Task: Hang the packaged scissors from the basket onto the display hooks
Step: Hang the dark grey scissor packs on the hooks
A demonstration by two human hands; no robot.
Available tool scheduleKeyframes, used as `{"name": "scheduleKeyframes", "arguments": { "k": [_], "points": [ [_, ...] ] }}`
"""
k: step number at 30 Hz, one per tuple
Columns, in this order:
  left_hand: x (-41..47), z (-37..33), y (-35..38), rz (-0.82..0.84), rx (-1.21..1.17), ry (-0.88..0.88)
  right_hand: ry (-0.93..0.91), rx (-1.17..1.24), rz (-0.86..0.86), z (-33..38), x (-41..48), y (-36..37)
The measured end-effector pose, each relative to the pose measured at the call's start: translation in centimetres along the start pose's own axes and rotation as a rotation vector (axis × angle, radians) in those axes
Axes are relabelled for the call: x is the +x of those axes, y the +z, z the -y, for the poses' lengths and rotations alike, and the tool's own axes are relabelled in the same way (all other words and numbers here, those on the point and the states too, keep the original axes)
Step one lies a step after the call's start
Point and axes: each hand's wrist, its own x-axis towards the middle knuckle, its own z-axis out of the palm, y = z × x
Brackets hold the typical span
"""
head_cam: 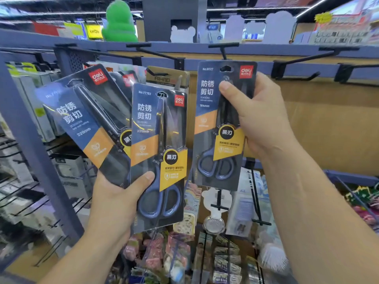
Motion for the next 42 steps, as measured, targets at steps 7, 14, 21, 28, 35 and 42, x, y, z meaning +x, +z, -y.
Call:
{"name": "scheduleKeyframes", "arguments": {
  "k": [7,14,21,28,35,42],
  "points": [
    [0.9,0.4,-0.1,0.004,-0.029,-0.039,0.095,-0.010,-0.029,-2.6,1.5,0.3],
    [1.3,0.7,-0.6,-0.010,-0.055,-0.041,0.244,0.001,-0.153,-6.6,5.6,0.6],
    [1.3,0.0,-0.9,-0.002,-0.064,-0.036,0.313,0.016,-0.191,-9.2,7.9,0.6],
    [0.5,-0.2,-0.1,0.046,-0.085,-0.051,0.230,-0.246,-0.371,-9.3,4.6,-0.6],
    [-0.4,0.8,1.0,0.142,-0.109,-0.086,0.303,-0.113,0.031,-6.0,-6.4,0.2],
    [-2.4,1.6,3.4,0.192,-0.128,-0.135,0.346,0.035,0.111,-5.1,-11.5,2.1]
  ]
}}
